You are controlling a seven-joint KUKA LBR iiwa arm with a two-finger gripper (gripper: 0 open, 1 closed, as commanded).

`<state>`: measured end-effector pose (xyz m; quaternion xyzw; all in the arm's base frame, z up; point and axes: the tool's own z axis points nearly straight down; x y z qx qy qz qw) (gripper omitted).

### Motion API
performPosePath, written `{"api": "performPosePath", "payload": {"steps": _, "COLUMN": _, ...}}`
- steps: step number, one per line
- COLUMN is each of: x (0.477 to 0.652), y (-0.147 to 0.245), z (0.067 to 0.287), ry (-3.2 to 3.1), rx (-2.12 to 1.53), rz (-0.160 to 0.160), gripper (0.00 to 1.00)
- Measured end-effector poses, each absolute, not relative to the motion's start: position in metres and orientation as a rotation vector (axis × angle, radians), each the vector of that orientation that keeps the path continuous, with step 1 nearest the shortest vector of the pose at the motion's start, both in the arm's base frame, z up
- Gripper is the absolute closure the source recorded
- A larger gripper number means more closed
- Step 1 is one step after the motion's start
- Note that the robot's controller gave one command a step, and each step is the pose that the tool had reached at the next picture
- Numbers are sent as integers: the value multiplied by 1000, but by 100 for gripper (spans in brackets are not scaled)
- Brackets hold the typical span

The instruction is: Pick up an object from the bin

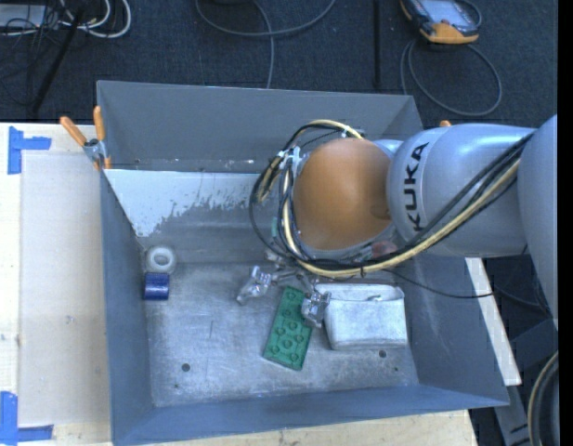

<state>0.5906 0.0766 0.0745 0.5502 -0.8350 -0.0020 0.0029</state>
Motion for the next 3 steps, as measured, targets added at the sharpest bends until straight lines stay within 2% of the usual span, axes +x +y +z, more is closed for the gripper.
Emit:
{"api": "performPosePath", "payload": {"steps": 1, "x": 575, "y": 59, "z": 75, "ry": -2417, "rx": 2026, "rz": -5, "gripper": 0}}
{"api": "performPosePath", "payload": {"steps": 2, "x": 577, "y": 54, "z": 78, "ry": -2420, "rx": 2017, "rz": 5, "gripper": 100}}
{"api": "performPosePath", "payload": {"steps": 3, "x": 579, "y": 56, "z": 185, "ry": -2422, "rx": 2012, "rz": 4, "gripper": 100}}
